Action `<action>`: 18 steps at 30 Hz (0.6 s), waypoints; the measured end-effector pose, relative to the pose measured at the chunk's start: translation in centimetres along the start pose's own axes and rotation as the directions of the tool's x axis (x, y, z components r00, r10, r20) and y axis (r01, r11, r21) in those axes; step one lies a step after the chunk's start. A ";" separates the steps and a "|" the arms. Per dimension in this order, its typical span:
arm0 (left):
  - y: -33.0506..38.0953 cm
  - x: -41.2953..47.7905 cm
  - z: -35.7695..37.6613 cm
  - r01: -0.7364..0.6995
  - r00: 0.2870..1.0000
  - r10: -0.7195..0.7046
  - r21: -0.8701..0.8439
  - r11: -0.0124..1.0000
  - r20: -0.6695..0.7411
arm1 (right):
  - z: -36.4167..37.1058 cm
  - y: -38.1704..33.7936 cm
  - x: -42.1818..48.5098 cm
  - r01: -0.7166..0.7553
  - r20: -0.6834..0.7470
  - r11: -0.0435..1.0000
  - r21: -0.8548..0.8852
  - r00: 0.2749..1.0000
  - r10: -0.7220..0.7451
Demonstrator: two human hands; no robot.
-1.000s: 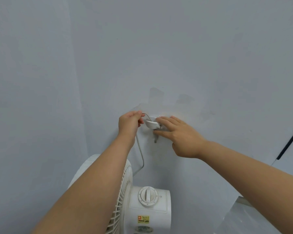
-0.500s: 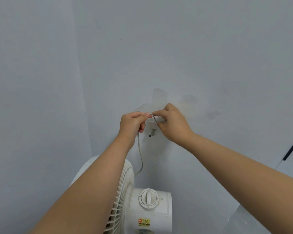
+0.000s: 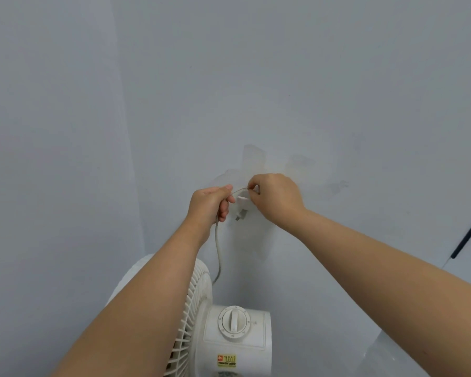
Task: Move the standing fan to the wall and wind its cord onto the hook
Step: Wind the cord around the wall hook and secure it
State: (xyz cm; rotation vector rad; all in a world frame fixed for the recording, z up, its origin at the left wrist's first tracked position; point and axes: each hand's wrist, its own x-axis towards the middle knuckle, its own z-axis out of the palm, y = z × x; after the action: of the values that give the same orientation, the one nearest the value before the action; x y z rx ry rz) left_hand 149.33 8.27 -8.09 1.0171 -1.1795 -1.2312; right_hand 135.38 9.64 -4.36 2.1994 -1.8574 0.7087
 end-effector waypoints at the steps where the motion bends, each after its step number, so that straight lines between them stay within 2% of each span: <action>1: 0.0 0.1 -0.1 0.030 0.999 -0.030 0.006 1.000 -0.021 | 0.0 0.1 -0.1 -0.005 0.001 1.000 0.002 1.000 0.005; 5: -0.4 0.2 -0.2 0.150 0.987 -0.143 0.098 0.984 -0.075 | 0.2 0.4 -0.3 -0.081 -0.043 0.986 0.144 0.995 0.088; 8: -0.6 0.0 0.0 0.222 0.975 -0.219 0.180 0.958 -0.038 | -0.2 0.6 -0.3 -0.103 -0.051 0.948 0.301 0.991 0.123; 11: -0.6 -0.2 0.4 0.260 0.963 -0.270 0.233 0.937 0.011 | -1.6 0.9 0.0 -0.215 0.110 0.851 0.479 0.977 0.185; 14: -0.7 -0.2 0.5 0.290 0.950 -0.310 0.261 0.921 0.037 | -3.0 1.1 0.2 -0.381 0.322 0.662 0.645 0.922 0.217; 16: -0.8 -0.2 0.4 0.298 0.944 -0.326 0.275 0.914 0.059 | -3.4 1.3 0.2 -0.394 0.357 0.677 0.621 0.912 0.203; 18: -1.0 -0.2 0.3 0.298 0.939 -0.333 0.282 0.912 0.084 | -3.3 1.5 0.1 -0.343 0.305 0.755 0.559 0.932 0.197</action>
State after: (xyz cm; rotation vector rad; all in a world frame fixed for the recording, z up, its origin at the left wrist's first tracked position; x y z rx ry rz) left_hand 148.95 8.40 -9.02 1.3873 -1.3440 -1.4349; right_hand 133.17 10.69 -1.71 2.4734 -2.3606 1.3218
